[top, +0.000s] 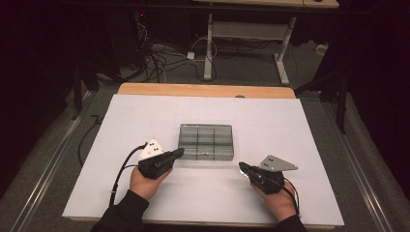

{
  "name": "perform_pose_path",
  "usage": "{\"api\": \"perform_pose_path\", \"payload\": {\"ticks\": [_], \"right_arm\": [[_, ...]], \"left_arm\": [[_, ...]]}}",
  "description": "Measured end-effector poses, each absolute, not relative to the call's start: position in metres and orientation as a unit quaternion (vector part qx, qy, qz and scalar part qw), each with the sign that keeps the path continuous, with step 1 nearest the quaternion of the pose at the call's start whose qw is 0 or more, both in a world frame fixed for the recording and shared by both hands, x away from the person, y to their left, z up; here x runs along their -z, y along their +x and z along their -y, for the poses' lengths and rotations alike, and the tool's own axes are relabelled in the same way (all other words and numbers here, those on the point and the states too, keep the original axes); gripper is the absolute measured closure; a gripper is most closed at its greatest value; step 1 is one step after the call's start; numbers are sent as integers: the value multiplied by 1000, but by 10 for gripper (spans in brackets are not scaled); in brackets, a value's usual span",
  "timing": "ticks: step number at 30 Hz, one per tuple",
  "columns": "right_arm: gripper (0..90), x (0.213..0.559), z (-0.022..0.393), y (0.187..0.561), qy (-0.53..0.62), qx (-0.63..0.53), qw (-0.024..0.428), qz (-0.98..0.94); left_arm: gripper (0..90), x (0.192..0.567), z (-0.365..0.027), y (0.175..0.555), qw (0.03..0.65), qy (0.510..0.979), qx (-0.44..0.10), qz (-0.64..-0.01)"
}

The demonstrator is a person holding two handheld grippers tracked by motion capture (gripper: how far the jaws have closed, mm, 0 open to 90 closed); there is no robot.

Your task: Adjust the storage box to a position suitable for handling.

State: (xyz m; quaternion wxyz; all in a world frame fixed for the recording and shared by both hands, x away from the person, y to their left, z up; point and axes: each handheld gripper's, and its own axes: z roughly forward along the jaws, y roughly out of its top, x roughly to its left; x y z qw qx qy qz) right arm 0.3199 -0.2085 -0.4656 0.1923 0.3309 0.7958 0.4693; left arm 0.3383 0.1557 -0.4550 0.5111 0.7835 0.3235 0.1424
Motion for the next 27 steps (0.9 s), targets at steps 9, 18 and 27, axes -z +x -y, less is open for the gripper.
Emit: {"api": "perform_pose_path", "payload": {"ticks": [9, 18, 27], "right_arm": [[900, 462, 201, 330, 336, -464, 205, -794], [900, 466, 196, 337, 337, -459, 201, -797], [900, 469, 195, 343, 345, -453, 200, -798]], "left_arm": [[882, 470, -162, 337, 490, 790, -128, -344], [882, 472, -171, 338, 476, 789, -129, -367], [882, 479, -170, 345, 459, 796, -119, -375]]}}
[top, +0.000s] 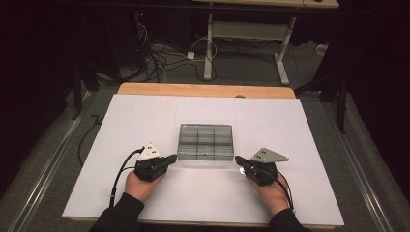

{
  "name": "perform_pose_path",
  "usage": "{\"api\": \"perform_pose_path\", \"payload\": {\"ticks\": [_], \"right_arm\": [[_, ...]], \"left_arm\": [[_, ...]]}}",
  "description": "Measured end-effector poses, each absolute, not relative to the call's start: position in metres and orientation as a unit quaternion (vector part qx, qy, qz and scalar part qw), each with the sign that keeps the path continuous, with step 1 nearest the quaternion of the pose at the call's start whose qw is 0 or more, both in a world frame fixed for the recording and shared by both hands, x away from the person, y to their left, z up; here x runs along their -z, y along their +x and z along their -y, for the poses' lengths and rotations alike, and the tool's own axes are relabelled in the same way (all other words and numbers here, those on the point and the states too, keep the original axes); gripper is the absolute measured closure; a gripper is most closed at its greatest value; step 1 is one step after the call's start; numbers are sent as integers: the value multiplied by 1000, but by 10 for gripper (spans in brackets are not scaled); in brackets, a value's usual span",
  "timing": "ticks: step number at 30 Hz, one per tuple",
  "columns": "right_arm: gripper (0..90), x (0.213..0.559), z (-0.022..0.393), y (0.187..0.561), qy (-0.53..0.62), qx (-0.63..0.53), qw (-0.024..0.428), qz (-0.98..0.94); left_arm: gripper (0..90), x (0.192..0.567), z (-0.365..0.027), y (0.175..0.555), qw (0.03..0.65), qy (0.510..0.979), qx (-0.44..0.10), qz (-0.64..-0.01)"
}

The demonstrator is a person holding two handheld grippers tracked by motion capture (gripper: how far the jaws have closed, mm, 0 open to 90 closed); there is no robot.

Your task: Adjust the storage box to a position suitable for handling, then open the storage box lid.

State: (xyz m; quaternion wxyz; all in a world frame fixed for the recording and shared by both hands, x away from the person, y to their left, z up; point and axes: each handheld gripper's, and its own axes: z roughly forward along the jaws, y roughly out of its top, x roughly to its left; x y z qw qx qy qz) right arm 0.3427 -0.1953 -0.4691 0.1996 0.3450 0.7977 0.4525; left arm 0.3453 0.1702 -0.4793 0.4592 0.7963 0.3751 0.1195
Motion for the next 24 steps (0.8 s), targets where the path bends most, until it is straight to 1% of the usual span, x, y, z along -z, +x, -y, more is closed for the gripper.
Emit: {"api": "perform_pose_path", "payload": {"ticks": [24], "right_arm": [[900, 472, 192, 342, 344, -441, 201, -804]], "left_arm": [[882, 481, -167, 348, 462, 794, -125, -375]]}}
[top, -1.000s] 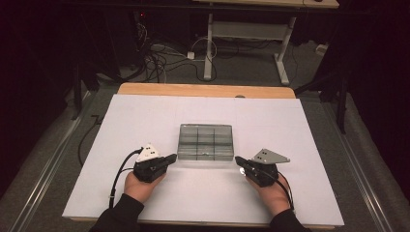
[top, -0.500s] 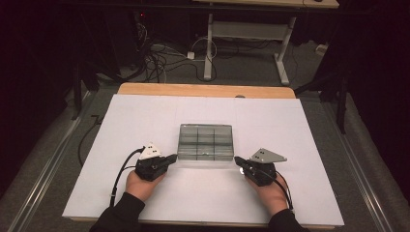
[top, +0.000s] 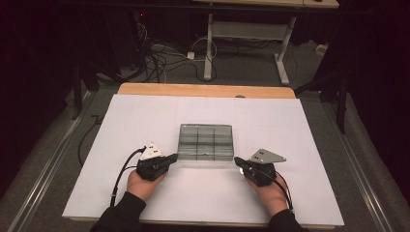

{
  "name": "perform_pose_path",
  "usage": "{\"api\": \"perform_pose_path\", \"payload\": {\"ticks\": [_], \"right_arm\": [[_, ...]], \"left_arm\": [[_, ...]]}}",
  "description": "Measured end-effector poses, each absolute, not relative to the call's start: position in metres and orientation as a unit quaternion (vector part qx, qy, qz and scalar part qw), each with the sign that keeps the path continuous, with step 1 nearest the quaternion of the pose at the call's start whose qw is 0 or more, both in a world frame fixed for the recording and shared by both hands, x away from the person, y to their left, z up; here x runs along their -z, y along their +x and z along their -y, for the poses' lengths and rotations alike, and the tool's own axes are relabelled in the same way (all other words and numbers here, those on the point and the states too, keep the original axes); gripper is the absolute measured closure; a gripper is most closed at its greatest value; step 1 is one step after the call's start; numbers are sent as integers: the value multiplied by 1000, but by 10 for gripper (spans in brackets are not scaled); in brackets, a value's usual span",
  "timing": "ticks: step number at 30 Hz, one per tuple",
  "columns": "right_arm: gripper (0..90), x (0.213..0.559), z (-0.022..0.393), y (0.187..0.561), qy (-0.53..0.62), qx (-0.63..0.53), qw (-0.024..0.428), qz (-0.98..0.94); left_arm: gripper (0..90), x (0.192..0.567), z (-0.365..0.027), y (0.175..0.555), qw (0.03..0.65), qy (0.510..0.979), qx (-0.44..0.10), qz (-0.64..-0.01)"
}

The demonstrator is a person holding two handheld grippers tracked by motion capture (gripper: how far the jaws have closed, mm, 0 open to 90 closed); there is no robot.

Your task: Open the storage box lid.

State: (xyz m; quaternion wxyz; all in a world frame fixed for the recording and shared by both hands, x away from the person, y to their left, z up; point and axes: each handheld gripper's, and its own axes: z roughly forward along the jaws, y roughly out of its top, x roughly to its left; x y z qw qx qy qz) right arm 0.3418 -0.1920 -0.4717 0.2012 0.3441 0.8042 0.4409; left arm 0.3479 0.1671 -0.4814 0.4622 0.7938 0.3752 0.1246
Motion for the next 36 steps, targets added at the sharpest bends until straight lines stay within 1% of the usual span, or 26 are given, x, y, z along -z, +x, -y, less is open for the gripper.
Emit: {"api": "perform_pose_path", "payload": {"ticks": [36], "right_arm": [[900, 474, 191, 351, 347, -445, 211, -798]], "left_arm": [[882, 480, -166, 348, 472, 789, -123, -375]]}}
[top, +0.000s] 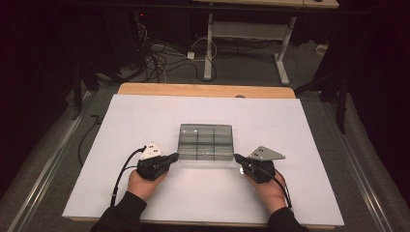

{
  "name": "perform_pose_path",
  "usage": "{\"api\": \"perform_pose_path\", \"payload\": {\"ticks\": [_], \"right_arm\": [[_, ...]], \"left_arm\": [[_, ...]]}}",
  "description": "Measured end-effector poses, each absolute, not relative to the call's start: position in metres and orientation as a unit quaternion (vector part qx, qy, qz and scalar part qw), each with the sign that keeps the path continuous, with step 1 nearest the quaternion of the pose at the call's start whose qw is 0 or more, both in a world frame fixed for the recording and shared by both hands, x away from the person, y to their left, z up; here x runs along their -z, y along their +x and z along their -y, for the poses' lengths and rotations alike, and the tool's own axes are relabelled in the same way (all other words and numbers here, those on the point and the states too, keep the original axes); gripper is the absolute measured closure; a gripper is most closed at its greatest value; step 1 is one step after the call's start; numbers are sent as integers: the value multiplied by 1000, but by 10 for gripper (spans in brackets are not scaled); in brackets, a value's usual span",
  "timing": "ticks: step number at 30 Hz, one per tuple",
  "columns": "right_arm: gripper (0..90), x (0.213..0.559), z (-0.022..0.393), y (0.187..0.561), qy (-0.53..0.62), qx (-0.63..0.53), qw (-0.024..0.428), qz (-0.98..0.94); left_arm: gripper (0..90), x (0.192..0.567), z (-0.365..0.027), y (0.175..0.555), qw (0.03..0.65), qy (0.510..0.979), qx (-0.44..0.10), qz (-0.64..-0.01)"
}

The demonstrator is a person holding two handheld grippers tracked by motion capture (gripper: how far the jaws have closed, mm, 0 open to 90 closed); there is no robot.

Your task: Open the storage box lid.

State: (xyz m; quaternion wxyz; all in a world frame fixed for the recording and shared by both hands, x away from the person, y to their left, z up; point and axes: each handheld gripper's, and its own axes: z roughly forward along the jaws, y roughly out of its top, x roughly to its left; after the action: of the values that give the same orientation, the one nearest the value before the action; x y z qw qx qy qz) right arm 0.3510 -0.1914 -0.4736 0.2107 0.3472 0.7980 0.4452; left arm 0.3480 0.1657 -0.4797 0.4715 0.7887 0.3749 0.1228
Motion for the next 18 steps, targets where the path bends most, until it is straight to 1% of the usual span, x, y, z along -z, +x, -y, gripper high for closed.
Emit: {"api": "perform_pose_path", "payload": {"ticks": [18], "right_arm": [[900, 466, 187, 351, 340, -458, 216, -793]], "left_arm": [[881, 472, -164, 347, 482, 785, -129, -367]]}}
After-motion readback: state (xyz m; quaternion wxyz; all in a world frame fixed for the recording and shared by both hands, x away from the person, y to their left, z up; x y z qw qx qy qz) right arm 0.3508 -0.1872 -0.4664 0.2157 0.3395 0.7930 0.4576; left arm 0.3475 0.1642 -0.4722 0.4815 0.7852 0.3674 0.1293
